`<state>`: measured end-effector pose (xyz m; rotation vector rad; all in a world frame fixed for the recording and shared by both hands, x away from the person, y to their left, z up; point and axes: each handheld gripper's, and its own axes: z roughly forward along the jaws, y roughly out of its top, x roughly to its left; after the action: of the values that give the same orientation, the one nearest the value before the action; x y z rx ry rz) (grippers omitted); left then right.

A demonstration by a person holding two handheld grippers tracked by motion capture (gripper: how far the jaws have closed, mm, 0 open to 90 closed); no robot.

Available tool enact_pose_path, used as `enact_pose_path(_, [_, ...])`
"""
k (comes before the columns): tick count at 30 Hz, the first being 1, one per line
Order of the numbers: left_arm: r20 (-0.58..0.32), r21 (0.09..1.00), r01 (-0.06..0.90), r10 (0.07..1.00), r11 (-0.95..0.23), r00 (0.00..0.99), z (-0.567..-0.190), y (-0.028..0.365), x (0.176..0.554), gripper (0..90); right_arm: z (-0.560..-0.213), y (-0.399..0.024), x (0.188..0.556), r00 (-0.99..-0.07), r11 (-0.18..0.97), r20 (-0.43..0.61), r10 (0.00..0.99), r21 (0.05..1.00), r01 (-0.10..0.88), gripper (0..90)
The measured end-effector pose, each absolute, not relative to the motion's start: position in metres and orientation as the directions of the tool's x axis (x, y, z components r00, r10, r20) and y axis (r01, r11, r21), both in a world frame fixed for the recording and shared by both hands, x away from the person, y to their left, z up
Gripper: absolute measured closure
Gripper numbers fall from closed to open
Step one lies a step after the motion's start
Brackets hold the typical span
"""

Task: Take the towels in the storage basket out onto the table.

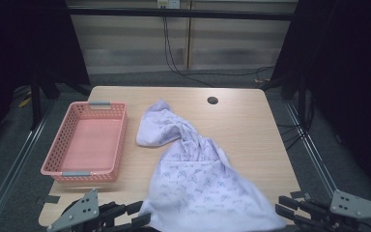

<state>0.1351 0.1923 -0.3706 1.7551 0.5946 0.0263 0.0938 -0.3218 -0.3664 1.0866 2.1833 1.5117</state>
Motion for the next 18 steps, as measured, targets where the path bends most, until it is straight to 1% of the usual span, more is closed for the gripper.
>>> enact_pose_path(1, [-0.285,0.916,0.372,0.41,-0.151,0.867,-0.372,0.195,0.138,59.8,-0.371,-0.326,0.103,-0.656,0.154,0.186,0.731,0.892,0.425,58.6])
enact_pose_path(2, [-0.293,0.914,0.379,0.411,-0.144,0.863,-0.375,0.197,0.143,59.8,-0.371,-0.326,0.103,-0.656,0.154,0.186,0.731,0.892,0.425,58.6])
enact_pose_path(4, [-0.299,0.908,0.391,0.424,-0.148,0.855,-0.381,0.198,0.157,57.8,-0.384,-0.327,0.121,-0.653,0.15,0.197,0.731,0.888,0.436,57.3])
enact_pose_path(5, [-0.308,0.896,0.415,0.451,-0.157,0.837,-0.388,0.194,0.173,57.0,-0.395,-0.321,0.137,-0.642,0.18,0.179,0.746,0.874,0.452,56.1])
enact_pose_path(6, [-0.308,0.896,0.415,0.451,-0.157,0.837,-0.388,0.194,0.173,57.1,-0.395,-0.321,0.137,-0.642,0.18,0.179,0.746,0.874,0.452,56.1])
enact_pose_path(9, [-0.292,0.873,0.437,0.485,-0.218,0.824,-0.405,0.181,0.207,58.7,-0.411,-0.309,0.168,-0.656,0.222,0.169,0.735,0.854,0.47,54.6])
enact_pose_path(10, [-0.319,0.856,0.465,0.476,-0.227,0.82,-0.411,0.177,0.219,60.0,-0.415,-0.305,0.178,-0.659,0.228,0.176,0.731,0.848,0.479,54.5])
enact_pose_path(12, [-0.324,0.845,0.477,0.48,-0.24,0.815,-0.423,0.166,0.239,63.7,-0.423,-0.295,0.2,-0.673,0.246,0.176,0.719,0.841,0.482,55.2])
enact_pose_path(13, [-0.344,0.828,0.499,0.471,-0.256,0.812,-0.431,0.158,0.252,66.6,-0.426,-0.29,0.211,-0.675,0.256,0.173,0.718,0.835,0.487,56.9])
enact_pose_path(14, [-0.324,0.821,0.495,0.482,-0.284,0.814,-0.436,0.152,0.259,68.1,-0.431,-0.282,0.224,-0.675,0.271,0.17,0.718,0.825,0.496,58.3])
enact_pose_path(15, [-0.34,0.802,0.513,0.473,-0.305,0.813,-0.447,0.143,0.273,71.1,-0.437,-0.272,0.24,-0.682,0.289,0.163,0.713,0.818,0.498,60.4])
enact_pose_path(16, [-0.34,0.802,0.513,0.473,-0.305,0.813,-0.447,0.143,0.273,73.5,-0.437,-0.272,0.24,-0.682,0.289,0.163,0.713,0.818,0.498,60.4])
enact_pose_path(17, [-0.377,0.787,0.543,0.466,-0.295,0.8,-0.458,0.137,0.285,76.2,-0.445,-0.261,0.255,-0.692,0.312,0.165,0.703,0.803,0.508,63.4])
enact_pose_path(18, [-0.377,0.787,0.543,0.466,-0.295,0.8,-0.458,0.137,0.285,77.5,-0.445,-0.261,0.255,-0.692,0.312,0.165,0.703,0.803,0.508,63.4])
